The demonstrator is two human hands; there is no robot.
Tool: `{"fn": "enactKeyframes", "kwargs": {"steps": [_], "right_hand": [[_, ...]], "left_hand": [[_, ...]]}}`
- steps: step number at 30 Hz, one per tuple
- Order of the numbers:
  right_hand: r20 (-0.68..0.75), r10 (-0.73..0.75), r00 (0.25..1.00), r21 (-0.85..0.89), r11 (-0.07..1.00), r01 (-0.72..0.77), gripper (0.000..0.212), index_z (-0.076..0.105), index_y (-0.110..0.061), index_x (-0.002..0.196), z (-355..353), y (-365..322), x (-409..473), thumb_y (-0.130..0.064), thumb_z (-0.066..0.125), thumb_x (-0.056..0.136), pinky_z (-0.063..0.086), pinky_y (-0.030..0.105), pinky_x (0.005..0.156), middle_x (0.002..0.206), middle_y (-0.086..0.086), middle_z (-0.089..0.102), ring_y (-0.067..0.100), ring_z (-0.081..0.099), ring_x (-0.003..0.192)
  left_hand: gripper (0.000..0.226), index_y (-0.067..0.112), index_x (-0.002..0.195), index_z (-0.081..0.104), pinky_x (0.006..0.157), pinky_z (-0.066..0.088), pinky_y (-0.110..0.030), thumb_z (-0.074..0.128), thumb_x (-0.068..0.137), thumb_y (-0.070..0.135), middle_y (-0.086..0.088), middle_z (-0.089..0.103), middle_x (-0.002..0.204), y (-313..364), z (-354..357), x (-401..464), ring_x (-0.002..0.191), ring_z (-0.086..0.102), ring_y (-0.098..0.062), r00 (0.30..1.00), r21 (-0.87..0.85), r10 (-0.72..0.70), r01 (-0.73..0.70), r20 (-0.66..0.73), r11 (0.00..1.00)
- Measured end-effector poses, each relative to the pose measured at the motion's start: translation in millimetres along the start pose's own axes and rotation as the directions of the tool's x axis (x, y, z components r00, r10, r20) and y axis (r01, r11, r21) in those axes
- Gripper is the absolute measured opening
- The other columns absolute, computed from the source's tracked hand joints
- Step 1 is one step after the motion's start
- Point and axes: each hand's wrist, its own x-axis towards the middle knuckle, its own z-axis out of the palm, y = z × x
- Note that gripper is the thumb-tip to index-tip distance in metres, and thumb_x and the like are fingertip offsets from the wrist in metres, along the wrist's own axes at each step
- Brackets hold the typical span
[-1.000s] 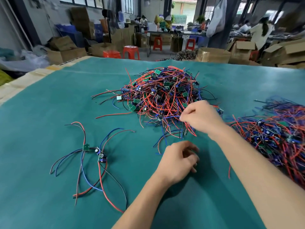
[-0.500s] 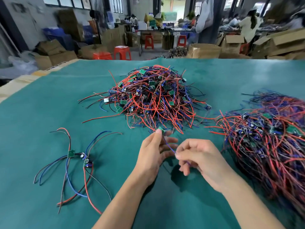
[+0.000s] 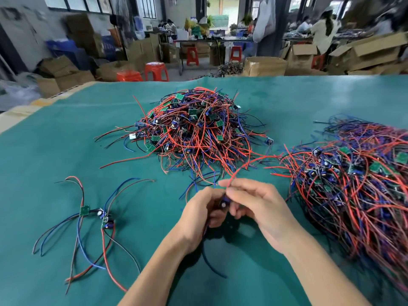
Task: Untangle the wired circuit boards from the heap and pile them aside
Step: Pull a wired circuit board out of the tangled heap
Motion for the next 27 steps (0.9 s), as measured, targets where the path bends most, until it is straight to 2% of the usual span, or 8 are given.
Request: {"fn": "enactKeyframes", "kwargs": {"steps": [7, 10, 12, 15, 20, 23, 25, 27], "right_hand": [[-0.081, 0.014, 0.997, 0.051, 0.999, -0.009, 0.022, 0.079, -0.003, 0.085, -1, 4, 1, -0.024, 0.083, 0.078, 0.039, 0.031, 0.062, 0.067, 0.013, 0.064, 0.017, 0.057, 0.055], [-0.156, -0.022, 0.987, -0.018, 1.000, 0.020, 0.010, 0.079, -0.004, 0.080, -1, 3, 1, -0.011, 0.075, 0.086, 0.039, 0.035, 0.063, 0.066, 0.020, 0.063, 0.021, 0.054, 0.054], [-0.253, -0.040, 0.967, -0.032, 0.999, 0.033, 0.010, 0.080, -0.009, 0.075, -5, 1, 4, -0.010, 0.078, 0.085, 0.042, 0.029, 0.060, 0.066, 0.011, 0.065, 0.019, 0.054, 0.057], [-0.473, -0.076, 0.878, 0.030, 0.994, 0.103, 0.018, 0.078, -0.013, 0.066, -20, -5, 8, -0.008, 0.081, 0.082, 0.042, 0.020, 0.052, 0.058, -0.001, 0.061, 0.011, 0.048, 0.053], [-0.662, -0.193, 0.724, -0.009, 0.968, 0.250, 0.020, 0.074, -0.012, 0.068, -35, -8, 9, -0.002, 0.080, 0.084, 0.041, 0.019, 0.046, 0.054, -0.004, 0.059, 0.011, 0.046, 0.045], [-0.819, -0.100, 0.565, 0.142, 0.918, 0.369, 0.013, 0.072, -0.012, 0.080, -49, -10, 9, -0.005, 0.076, 0.090, 0.037, 0.021, 0.042, 0.052, -0.007, 0.058, 0.008, 0.046, 0.041], [-0.879, -0.099, 0.466, 0.116, 0.904, 0.411, 0.018, 0.067, -0.017, 0.079, -58, -12, 7, -0.010, 0.071, 0.095, 0.033, 0.019, 0.039, 0.049, -0.010, 0.055, 0.007, 0.044, 0.037], [-0.851, -0.165, 0.498, 0.034, 0.930, 0.366, 0.021, 0.065, -0.017, 0.075, -53, -11, 4, -0.010, 0.069, 0.094, 0.029, 0.018, 0.037, 0.049, -0.008, 0.053, 0.009, 0.042, 0.035]], "left_hand": [[0.049, 0.014, 0.065, 0.056, 0.050, 0.010, -0.030, 0.045, 0.094, 0.052, -0.020, 0.037, 0.067, 1, 2, -3, 0.054, 0.014, -0.018, 0.997, 0.225, 0.051, -0.062, 0.055, 0.972], [0.054, 0.011, 0.069, 0.062, 0.050, 0.010, -0.031, 0.041, 0.097, 0.052, -0.009, 0.020, 0.056, 1, 4, -2, 0.054, 0.012, -0.020, 0.997, 0.248, 0.031, -0.048, 0.069, 0.968], [0.051, 0.012, 0.070, 0.064, 0.050, 0.012, -0.032, 0.040, 0.098, 0.048, -0.002, 0.019, 0.054, 2, 4, -2, 0.054, 0.013, -0.020, 0.998, 0.250, 0.016, -0.033, 0.067, 0.968], [0.047, 0.015, 0.066, 0.065, 0.051, 0.014, -0.034, 0.039, 0.095, 0.041, 0.000, 0.020, 0.053, 2, 6, -2, 0.054, 0.014, -0.021, 0.997, 0.291, 0.006, -0.026, 0.072, 0.956], [0.042, 0.015, 0.059, 0.063, 0.050, 0.012, -0.034, 0.039, 0.088, 0.036, 0.000, 0.021, 0.053, -1, 7, -1, 0.055, 0.012, -0.022, 0.999, 0.322, 0.008, -0.025, 0.053, 0.946], [0.043, 0.013, 0.061, 0.065, 0.047, 0.014, -0.030, 0.039, 0.086, 0.035, 0.001, 0.021, 0.051, -2, 4, -1, 0.052, 0.012, -0.020, 0.999, 0.282, 0.019, -0.028, 0.034, 0.959], [0.044, 0.011, 0.064, 0.068, 0.043, 0.015, -0.026, 0.040, 0.086, 0.036, 0.003, 0.020, 0.047, -2, 2, 2, 0.047, 0.012, -0.018, 1.000, 0.193, 0.026, -0.023, -0.013, 0.981], [0.047, 0.007, 0.069, 0.069, 0.040, 0.015, -0.022, 0.040, 0.089, 0.039, 0.004, 0.018, 0.044, -2, 0, 6, 0.043, 0.010, -0.015, 0.999, 0.088, 0.023, -0.020, -0.035, 0.996]]}}
